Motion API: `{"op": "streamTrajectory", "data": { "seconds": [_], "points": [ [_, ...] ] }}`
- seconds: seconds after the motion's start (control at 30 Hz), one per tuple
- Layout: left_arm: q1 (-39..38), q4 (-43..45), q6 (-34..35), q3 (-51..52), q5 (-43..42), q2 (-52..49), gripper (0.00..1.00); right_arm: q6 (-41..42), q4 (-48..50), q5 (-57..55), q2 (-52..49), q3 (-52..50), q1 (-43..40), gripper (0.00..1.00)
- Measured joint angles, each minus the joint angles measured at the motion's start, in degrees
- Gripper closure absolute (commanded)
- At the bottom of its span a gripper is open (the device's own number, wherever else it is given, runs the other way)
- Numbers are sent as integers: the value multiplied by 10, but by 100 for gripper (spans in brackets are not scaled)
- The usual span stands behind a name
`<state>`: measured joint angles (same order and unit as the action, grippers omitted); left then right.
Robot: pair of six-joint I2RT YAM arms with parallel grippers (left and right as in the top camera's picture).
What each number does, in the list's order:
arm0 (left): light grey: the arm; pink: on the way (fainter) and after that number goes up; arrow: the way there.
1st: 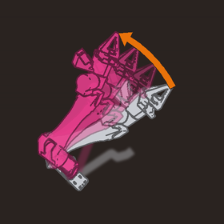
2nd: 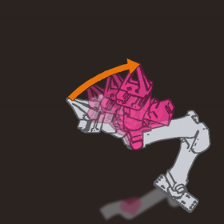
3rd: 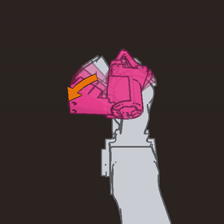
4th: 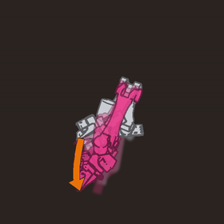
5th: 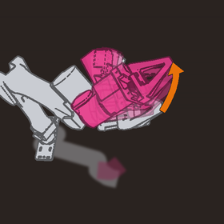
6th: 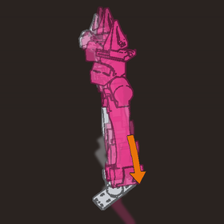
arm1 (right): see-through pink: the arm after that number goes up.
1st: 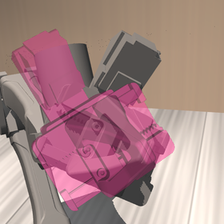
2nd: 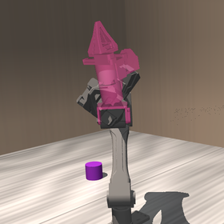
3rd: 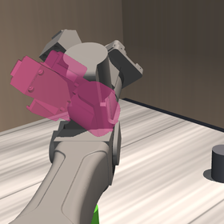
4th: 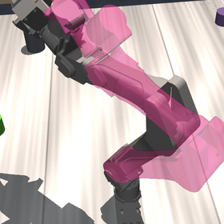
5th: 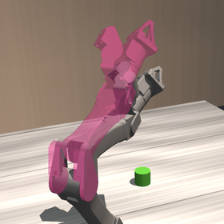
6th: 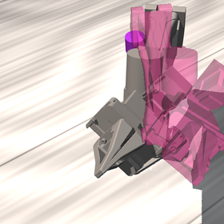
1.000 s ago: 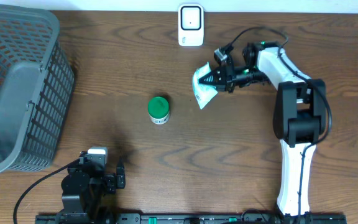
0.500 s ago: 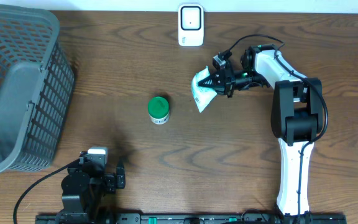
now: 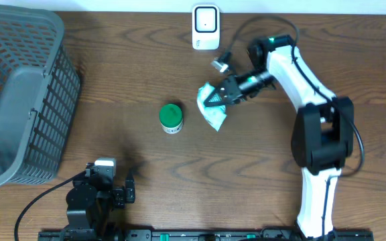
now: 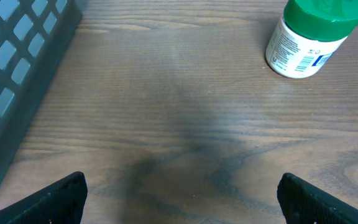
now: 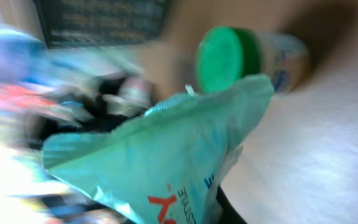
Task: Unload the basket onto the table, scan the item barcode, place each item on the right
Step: 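Carry the wipes pack up to the white scanner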
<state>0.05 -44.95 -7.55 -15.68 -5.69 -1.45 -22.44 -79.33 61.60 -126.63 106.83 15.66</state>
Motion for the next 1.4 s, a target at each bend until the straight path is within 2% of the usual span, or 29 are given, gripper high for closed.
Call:
{"op": "streamTrajectory", "data": {
  "seconds": [0.1, 0.17, 0.3, 0.47, 0.7, 0.97, 1.13, 1.4],
  "points": [
    [0, 0, 0, 0, 0, 0, 2, 78, 74, -170, 42, 11, 52, 99],
    [0, 0, 0, 0, 0, 0, 2, 100, 136, -272, 49, 12, 87, 99],
    [0, 0, 0, 0, 0, 0, 2, 116, 267, -429, 42, 10, 136, 99],
    [0, 0, 0, 0, 0, 0, 2, 107, 414, -564, 39, 10, 143, 99],
    [0, 0, 0, 0, 0, 0, 2, 81, 567, -650, 11, 10, 141, 99],
    [0, 0, 0, 0, 0, 0, 2, 65, 765, -675, -62, 11, 113, 99],
    [0, 0, 0, 0, 0, 0, 2, 54, 794, -673, -111, 62, 90, 99],
    [0, 0, 0, 0, 0, 0, 2, 18, 760, -669, -242, 240, 90, 99]
  ]
}}
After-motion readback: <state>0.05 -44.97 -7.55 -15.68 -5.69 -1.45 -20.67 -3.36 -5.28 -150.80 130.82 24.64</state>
